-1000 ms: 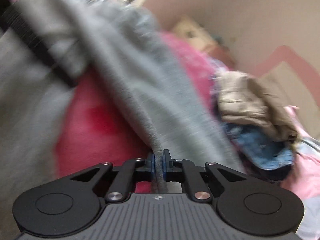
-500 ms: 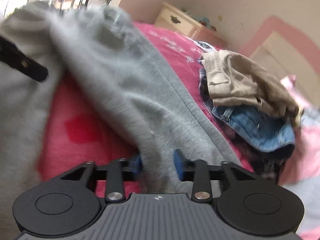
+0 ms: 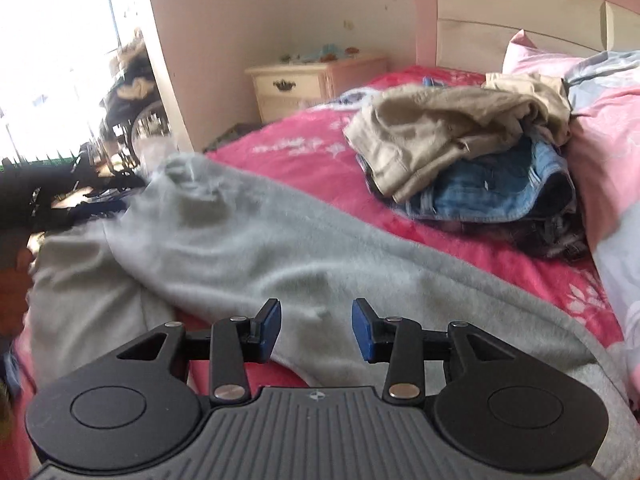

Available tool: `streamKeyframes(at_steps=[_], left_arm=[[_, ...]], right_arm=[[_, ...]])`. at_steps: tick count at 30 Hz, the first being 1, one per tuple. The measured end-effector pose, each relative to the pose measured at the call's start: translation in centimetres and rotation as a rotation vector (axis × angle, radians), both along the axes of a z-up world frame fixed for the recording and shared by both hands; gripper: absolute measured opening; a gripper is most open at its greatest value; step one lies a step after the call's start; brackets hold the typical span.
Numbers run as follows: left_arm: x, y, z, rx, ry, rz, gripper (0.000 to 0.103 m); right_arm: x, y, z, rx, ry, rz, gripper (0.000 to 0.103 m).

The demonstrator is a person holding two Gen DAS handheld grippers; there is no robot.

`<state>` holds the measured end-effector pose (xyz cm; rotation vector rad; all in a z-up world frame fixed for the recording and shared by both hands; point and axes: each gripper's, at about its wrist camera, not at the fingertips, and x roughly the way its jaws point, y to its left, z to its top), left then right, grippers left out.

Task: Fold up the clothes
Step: 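Move the left gripper to the drawstring waistband of the sweatpants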

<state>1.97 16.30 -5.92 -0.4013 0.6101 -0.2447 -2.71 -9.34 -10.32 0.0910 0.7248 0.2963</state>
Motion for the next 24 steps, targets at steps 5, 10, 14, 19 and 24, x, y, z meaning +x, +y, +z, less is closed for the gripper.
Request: streamKeyframes(at_steps=[5,10,14,19,24], left_arm=[[5.2,-2.5,6.1,0.115,-0.037,-0.116,0.05],[8.5,1.0,8.8,0.456,-0.041,-0.215,0.052],[10.7,9.8,7.6,0.565,0.002,-0.212,0.06],[13.7,19.7,1.6,0.587,0.22,-0.15,0.06],[15.5,24.0,-3.3,0.478,0.363,-0.185,0.06]], right_arm=[[-0.2,0.5,1.9,0.075,-0.057,-0.017,0.041],[-0.8,0.8,2.7,0.131,-0.062,0.024,0.042],[-0.5,3.7,2.0,0.1,-0.053,0.117,0.043],[1.8,9.8,0.5,0.061,-0.015,0.225,0.043],[3.7,14.7,-0.1,0.057,0.0,0.299,0.042]])
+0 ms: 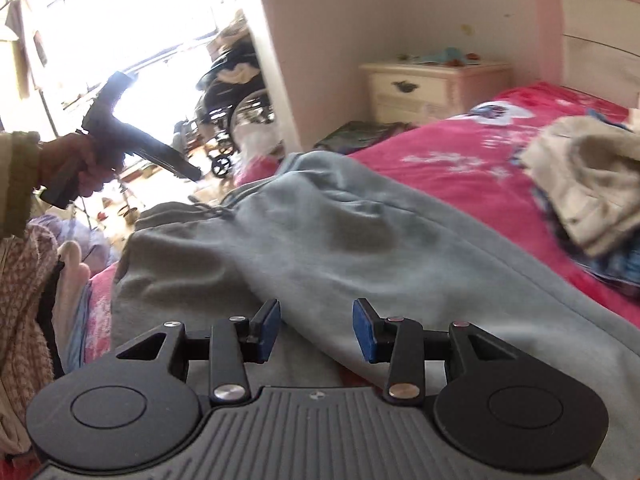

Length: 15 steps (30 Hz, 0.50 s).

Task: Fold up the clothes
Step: 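Move the left gripper to the drawstring waistband of the sweatpants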

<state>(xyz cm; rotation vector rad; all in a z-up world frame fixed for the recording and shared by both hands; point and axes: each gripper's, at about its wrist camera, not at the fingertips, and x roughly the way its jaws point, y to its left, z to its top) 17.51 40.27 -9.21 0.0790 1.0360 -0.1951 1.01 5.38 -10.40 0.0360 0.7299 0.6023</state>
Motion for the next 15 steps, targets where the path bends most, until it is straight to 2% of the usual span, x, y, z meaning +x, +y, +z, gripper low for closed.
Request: streamKeyframes(at_steps=[7,12,15], left_arm=[[3.0,0.7,-3.0,-0.055,0.085,-0.024,0.06],[3.8,0.6,-3.9,-0.125,0.112,-0.06,0.06],[4.4,0.6,-4.7,-0.123,0.119,-0.034,0.06]], right_arm=[[0.7,2.3,-1.0,-0.014,0.045,0.032,0.043],[1.2,1.6,-2.0,-0.005,0.085,-0.003,0.043],[1.3,1.0,-2.5,0.003,0.1,-0.024,0.043]])
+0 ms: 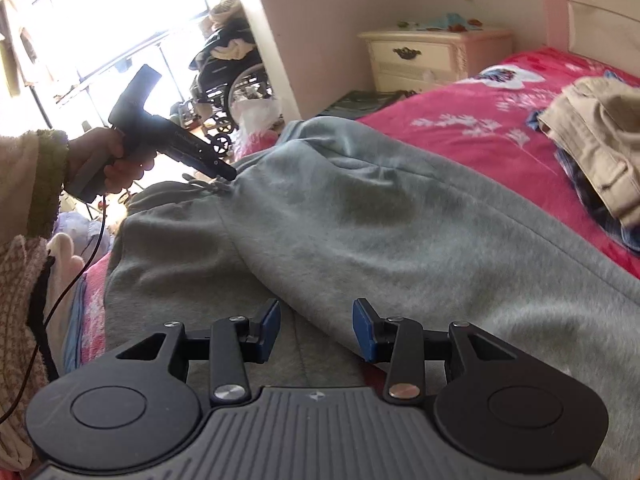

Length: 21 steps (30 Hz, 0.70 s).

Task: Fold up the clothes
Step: 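Move the left gripper to the drawstring waistband of the sweatpants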

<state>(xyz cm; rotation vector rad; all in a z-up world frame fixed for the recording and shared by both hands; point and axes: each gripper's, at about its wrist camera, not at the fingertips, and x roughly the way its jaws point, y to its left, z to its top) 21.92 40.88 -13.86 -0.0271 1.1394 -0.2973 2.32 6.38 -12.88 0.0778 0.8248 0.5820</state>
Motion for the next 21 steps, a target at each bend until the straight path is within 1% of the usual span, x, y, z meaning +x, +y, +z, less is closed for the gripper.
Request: streamKeyframes(at_steps=[2,8,10,13,15,17,21], left_arm=[[0.3,0.4,-0.4,-0.024,0.015,0.04,0.06],[0.5,0.7,-0.7,-0.075,0.022,0.05,0.058],[0.5,1.3,-0.6,-0.12,0.02,0.057,0.057],[0.5,2.6,-0.3,-0.205,0.023,0.076,0.052],[0.3,3.2,0.0,-0.235,0.023,0.068,0.05],[0.2,3.4,0.1,-0.245,0.013,0.055,0.046],[0.0,4.0,0.6,-0.327,-0.018,0.057,0.042]], right_arm=[[0.0,-0.5,-0.2,0.006,0.011,-0.011,0.043],[-0.1,-1.7,-0.8,0.001,0.036,-0.028,0.043],[-0.1,-1.9,-0.9,0.003,0.038,-0.031,0.043],[-0.1,-2.0,-0.9,0.01,0.039,-0.033,0.043],[0.0,-1.9,-0.9,0.011,0.037,-0.03,0.043],[0.1,-1.7,-0.8,0.01,0.034,-0.028,0.043],[0.4,-1.4,-0.9,0.012,0.033,-0.028,0.043]])
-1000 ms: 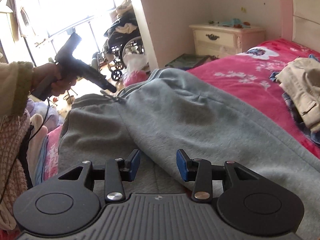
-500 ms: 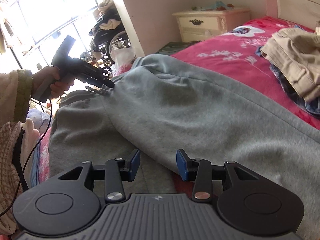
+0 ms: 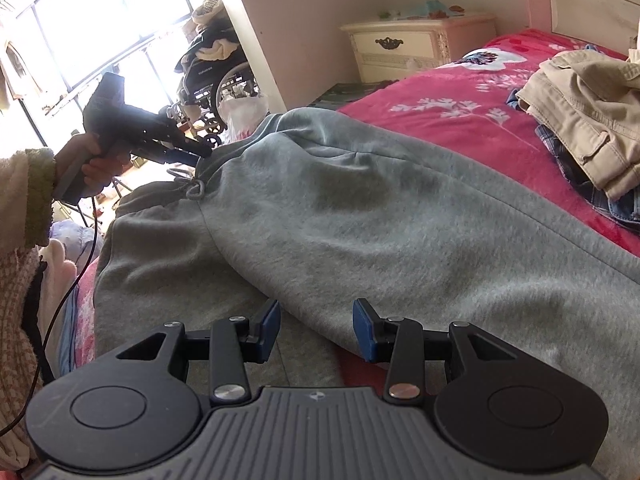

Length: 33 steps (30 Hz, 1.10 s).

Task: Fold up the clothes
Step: 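Move the left gripper to the drawstring waistband of the sweatpants, then grasp the waistband with the left gripper while the right gripper grasps the leg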

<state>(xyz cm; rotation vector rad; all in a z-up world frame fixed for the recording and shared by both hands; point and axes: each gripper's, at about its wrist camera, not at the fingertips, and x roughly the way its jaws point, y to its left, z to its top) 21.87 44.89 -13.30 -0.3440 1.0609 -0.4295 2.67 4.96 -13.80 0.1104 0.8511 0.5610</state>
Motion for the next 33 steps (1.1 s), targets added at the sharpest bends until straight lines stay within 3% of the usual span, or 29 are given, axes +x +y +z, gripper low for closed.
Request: streamKeyframes(at_steps=[14,19,21,23,26,31,32,33], left_arm=[[1.5,-0.2,-3.2,-0.009,0.018,0.087,0.042],[0.9,-0.4,-2.2,-0.066,-0.011,0.009,0.041],[0.7,-0.1,-2.1,-0.096,-0.019,0.009,0.035],[0.6,-0.2,-2.3,-0.083,-0.034,0.047,0.014],[0.2,-1.1,-2.5,-0.055,-0.073,0.072,0.006],[-0.4,-2.5,-2.1,-0.005,-0.145,0.076,0.003],[-0.5,-2.6,-1.9,0.007,-0.163,0.085,0.002],[-0.7,-2.8,-1.7,0.019,-0.182,0.094,0.002]], right_arm=[[-0.2,1.2,-0.4,-0.023,0.015,0.014,0.043],[-0.2,2.1,0.1,-0.054,-0.061,0.023,0.043],[-0.1,3.2,0.4,-0.102,-0.127,0.039,0.043],[0.5,4.6,0.2,-0.146,-0.161,0.052,0.042],[1.9,6.5,-0.2,-0.197,-0.183,0.065,0.04],[4.6,8.6,-2.3,-0.232,-0.131,0.063,0.038],[5.0,8.9,-2.9,-0.242,-0.119,0.069,0.034],[5.2,9.2,-3.4,-0.249,-0.108,0.078,0.019]])
